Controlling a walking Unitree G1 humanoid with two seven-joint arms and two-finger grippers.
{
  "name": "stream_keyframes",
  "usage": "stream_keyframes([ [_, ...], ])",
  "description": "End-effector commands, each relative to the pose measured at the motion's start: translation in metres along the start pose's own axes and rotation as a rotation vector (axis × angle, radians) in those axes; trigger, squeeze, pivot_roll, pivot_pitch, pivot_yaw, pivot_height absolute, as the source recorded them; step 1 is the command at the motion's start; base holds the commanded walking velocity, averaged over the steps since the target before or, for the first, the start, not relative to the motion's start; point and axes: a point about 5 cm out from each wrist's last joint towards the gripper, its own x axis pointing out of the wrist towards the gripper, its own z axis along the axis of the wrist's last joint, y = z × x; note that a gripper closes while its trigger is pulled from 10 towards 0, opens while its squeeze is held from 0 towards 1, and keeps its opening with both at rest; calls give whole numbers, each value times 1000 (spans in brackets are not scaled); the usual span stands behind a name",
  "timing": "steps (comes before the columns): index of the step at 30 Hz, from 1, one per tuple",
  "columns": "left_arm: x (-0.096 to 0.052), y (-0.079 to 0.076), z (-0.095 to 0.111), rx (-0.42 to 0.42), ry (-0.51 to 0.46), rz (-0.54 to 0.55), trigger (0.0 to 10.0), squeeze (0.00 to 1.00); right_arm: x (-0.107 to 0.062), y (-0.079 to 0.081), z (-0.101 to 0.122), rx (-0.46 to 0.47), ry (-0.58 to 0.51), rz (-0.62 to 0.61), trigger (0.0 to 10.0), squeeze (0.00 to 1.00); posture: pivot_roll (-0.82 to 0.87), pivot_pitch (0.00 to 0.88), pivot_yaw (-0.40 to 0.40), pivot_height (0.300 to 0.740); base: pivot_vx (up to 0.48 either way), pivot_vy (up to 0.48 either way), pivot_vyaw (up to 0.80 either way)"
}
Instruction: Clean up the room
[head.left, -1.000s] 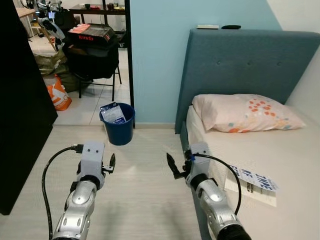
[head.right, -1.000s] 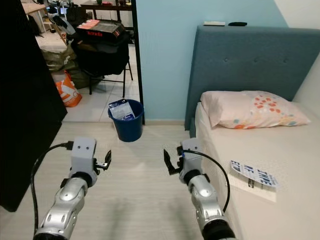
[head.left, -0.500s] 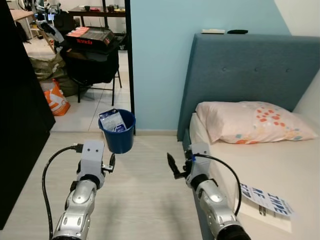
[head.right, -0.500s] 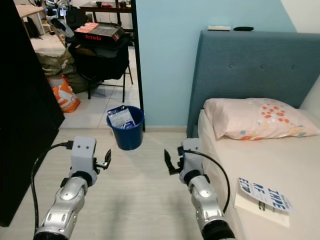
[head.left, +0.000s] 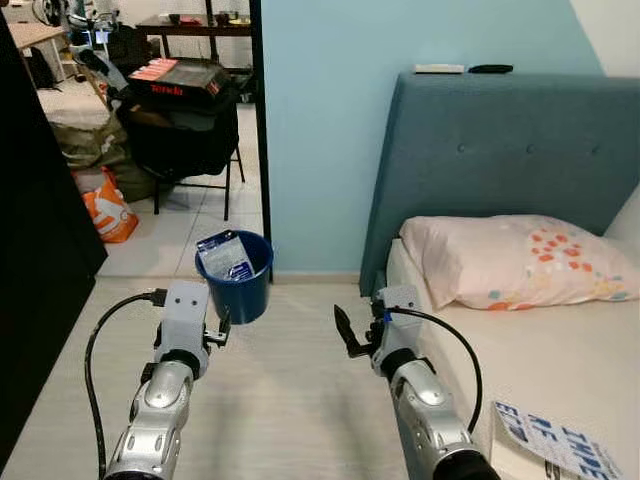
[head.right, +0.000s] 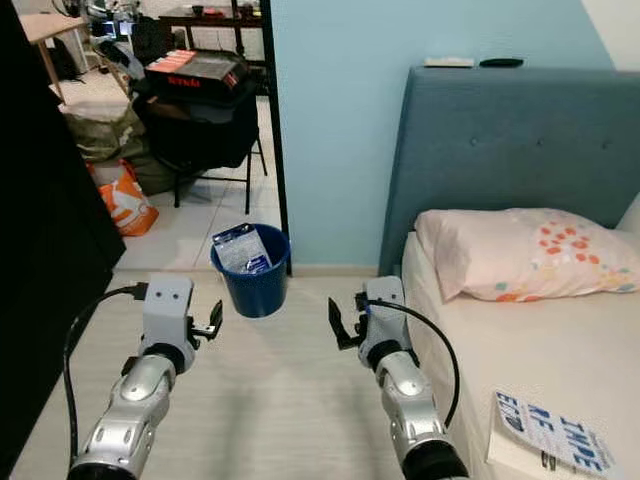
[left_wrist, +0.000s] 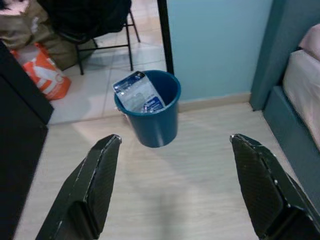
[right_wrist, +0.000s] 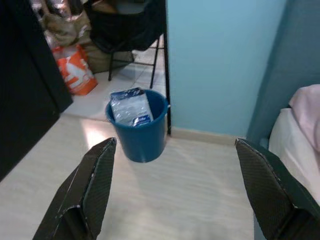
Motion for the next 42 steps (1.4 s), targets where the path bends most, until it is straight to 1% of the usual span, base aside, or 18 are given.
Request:
stream_keyframes([
  [1, 0, -2, -1, -5, 0, -10, 10000, 0, -4, -5, -6, 2, 28, -14, 10000, 0, -32, 26, -27, 740, 337, 0, -800],
  [21, 1, -2, 0, -7, -1, -12, 10000, 0, -4, -6, -6, -4, 22, -29, 10000, 0, -35, 36, -16, 740, 329, 0, -34],
  [38, 3, -3, 1, -6, -2, -24, 10000, 0, -4, -6, -5, 3, 18, -41, 10000, 0, -35, 46, -5, 740, 321, 0, 0],
  [42, 4, -5, 2, -9, -2, -31, 10000, 0, -4, -8, -5, 3, 19, -48, 10000, 0, -38, 46, -5, 740, 321, 0, 0],
])
